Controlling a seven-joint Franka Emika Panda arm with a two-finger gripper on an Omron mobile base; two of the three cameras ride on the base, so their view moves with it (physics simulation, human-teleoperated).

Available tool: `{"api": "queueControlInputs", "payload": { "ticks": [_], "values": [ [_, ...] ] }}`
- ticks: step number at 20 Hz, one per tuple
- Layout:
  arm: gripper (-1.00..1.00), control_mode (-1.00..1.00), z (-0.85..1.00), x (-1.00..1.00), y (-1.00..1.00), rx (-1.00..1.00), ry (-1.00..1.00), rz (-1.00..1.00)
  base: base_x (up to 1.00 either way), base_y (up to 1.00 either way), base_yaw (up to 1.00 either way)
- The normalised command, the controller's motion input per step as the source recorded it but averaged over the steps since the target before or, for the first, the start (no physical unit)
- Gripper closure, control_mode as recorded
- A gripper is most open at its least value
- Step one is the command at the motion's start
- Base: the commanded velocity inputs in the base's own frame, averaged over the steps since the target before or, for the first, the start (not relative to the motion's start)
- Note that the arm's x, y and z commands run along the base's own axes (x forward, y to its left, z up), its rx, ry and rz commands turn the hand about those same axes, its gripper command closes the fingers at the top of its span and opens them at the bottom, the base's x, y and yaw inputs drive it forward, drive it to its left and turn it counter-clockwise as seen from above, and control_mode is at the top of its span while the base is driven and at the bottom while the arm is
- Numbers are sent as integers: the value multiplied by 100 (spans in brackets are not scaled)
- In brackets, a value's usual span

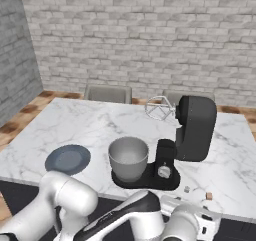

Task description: Add butter and sugar cubes to the stand mixer bowl and then turn on the stand mixer to begin making frosting.

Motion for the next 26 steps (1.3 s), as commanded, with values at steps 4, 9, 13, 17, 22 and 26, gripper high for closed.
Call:
{"api": "queueControlInputs", "payload": {
  "ticks": [4,9,13,17,22,26],
  "values": [
    [-100,-100,-8,34,-11,-18,14,15,0,0,0],
    [-100,-100,-24,22,-21,-17,12,12,0,0,0],
    [-100,-100,-32,18,-7,-9,8,7,0,0,0],
    [-100,-100,-32,8,-11,-3,0,6,0,0,0],
    [-100,-100,-14,9,-14,0,-4,4,0,0,0],
    [-100,-100,-2,3,-20,0,-8,1,0,0,0]
  ]
}}
